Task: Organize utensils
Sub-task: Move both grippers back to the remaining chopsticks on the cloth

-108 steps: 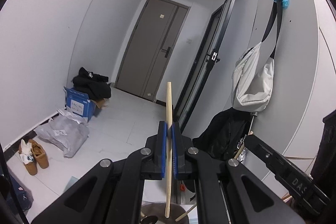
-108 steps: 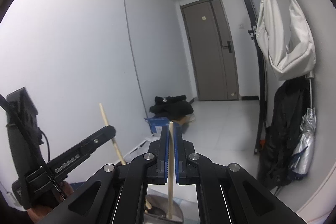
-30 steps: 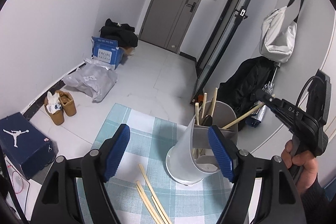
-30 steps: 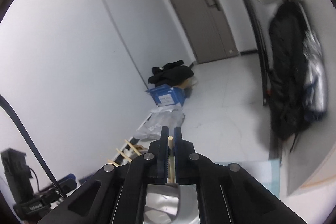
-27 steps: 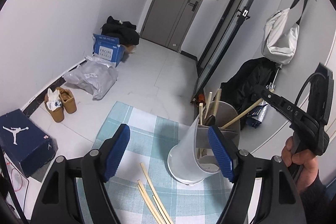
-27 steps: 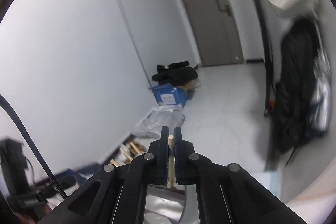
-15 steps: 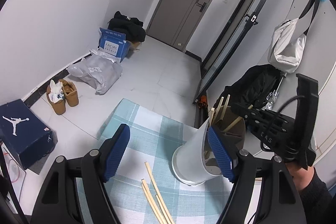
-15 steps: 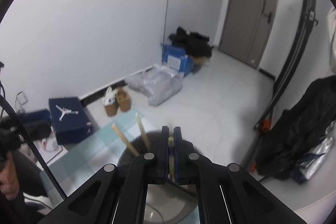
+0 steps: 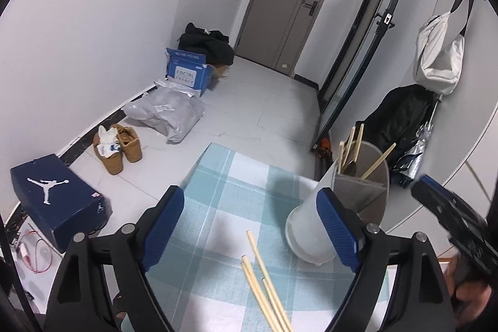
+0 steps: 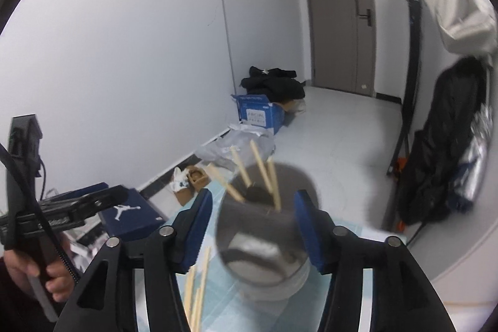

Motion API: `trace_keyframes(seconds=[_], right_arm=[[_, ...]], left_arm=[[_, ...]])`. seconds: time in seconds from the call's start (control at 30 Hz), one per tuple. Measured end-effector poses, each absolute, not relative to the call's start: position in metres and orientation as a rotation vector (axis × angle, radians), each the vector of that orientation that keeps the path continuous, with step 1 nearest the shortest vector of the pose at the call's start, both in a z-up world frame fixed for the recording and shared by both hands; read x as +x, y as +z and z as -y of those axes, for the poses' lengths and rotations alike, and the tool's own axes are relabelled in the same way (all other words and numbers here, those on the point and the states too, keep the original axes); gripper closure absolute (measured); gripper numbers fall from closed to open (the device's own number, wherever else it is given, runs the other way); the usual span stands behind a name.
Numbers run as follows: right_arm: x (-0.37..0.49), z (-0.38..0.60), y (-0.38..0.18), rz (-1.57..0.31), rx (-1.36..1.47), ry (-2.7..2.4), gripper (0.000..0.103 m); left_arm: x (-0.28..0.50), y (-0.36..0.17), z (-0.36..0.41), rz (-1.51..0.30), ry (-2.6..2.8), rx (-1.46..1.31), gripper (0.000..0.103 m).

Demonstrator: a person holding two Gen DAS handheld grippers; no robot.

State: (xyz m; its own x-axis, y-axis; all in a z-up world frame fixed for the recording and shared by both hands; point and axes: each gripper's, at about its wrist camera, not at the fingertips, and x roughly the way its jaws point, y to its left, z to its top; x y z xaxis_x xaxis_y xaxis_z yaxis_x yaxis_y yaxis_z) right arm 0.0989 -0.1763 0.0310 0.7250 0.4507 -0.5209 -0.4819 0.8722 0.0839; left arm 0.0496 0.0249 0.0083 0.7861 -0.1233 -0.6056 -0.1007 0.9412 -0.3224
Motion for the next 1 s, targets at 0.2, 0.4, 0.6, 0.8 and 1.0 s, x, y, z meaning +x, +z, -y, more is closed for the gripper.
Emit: trace_keyframes(seconds=[0.2, 0.4, 0.6, 0.8, 1.0], right_arm=[[0.065, 0.171, 0.011, -0.577, -0.04, 0.515, 0.035], [0.05, 0.167, -0.025, -0.669, -0.032, 0.505, 0.03], [0.045, 0.148, -0.067, -0.791, -0.099, 0.501, 0.03], [0.062, 0.116, -0.096, -0.88, -0.144, 0.512, 0.032], [0.089, 0.074, -0.111, -0.917, -0.184, 0.511, 0.044]], left_arm=[[0.042, -0.007, -0.026, -0.72, 0.011, -0.334, 0.011], [0.043, -0.028, -0.041, -0.815, 0.038, -0.385, 0.011], [0.046, -0.041, -0.059, -0.872, 0.087, -0.445, 0.011], [0.045, -0.038, -0.078, -0.82, 0.179, -0.447, 0.011], [0.047, -0.041, -0.1, -0.818, 0.2, -0.523, 0.011]])
